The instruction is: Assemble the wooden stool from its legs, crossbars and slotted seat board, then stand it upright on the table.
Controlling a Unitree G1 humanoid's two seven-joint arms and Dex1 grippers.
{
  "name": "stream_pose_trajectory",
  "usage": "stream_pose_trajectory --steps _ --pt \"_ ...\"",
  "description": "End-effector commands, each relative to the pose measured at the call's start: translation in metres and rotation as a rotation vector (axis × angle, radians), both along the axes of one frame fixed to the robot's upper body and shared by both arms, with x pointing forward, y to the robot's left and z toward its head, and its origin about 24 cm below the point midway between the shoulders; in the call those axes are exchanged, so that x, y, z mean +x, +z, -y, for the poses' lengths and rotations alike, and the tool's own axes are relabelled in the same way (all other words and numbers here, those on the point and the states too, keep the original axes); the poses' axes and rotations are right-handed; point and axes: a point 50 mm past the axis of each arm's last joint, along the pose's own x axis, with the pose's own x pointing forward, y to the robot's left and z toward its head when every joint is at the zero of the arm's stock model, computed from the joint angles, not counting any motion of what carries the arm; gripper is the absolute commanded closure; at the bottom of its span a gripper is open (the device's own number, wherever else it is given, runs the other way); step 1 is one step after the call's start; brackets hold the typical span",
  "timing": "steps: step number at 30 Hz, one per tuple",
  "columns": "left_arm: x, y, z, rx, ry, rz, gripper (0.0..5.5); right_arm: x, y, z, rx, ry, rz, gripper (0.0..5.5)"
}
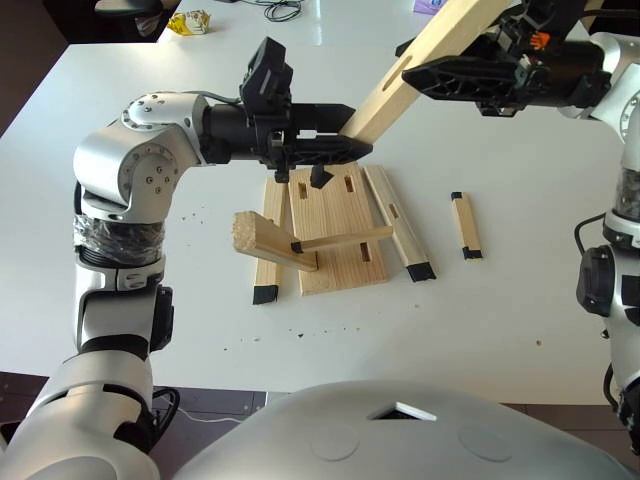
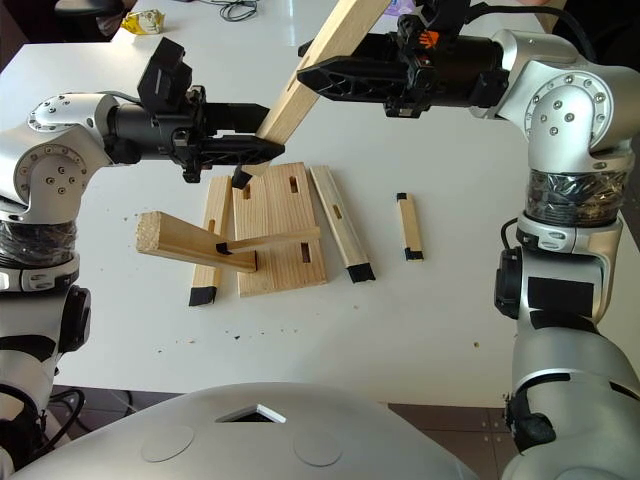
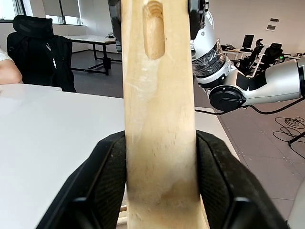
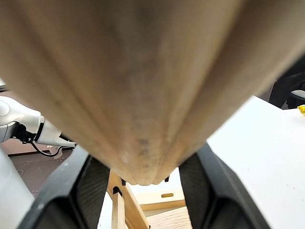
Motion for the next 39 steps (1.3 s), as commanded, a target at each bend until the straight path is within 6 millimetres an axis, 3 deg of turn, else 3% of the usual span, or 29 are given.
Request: stream_pose_trajectory --steps 1,11,12,20,25,29,33,36,39 --pt "0.003 0.002 0.001 0.003 0.005 -0.008 3.46 -0.003 0.007 -0.005 -0.005 0.026 0.019 3.49" --pt "0.019 0.007 0.002 -0.036 0.119 -0.038 3.46 0.0 0.002 -0.004 -0.026 -0.01 0.031 3.49" --pt "0.02 0.005 0.002 -0.028 0.13 -0.065 3.09 0.001 0.002 -0.005 -0.023 -0.02 0.035 3.49" --pt "0.024 -0.017 -0.012 0.103 0.229 -0.01 1.84 0.006 0.01 0.005 -0.04 -0.122 0.137 3.49" --pt "0.043 -0.027 -0.053 0.266 0.453 0.15 1.08 0.003 0.015 0.03 -0.123 -0.238 0.252 3.49" --pt "0.028 -0.047 -0.097 0.425 0.5 0.165 1.02 -0.018 0.001 0.058 -0.235 -0.303 0.248 3.49" --pt "-0.012 -0.072 -0.128 0.618 0.392 0.149 1.02 -0.046 -0.019 0.073 -0.324 -0.335 0.216 3.49" --pt "-0.042 -0.086 -0.127 0.697 0.244 0.151 1.02 -0.065 -0.038 0.067 -0.376 -0.323 0.236 3.49" --pt "-0.058 -0.091 -0.113 0.666 0.156 0.129 1.02 -0.078 -0.052 0.053 -0.379 -0.287 0.247 3.49"
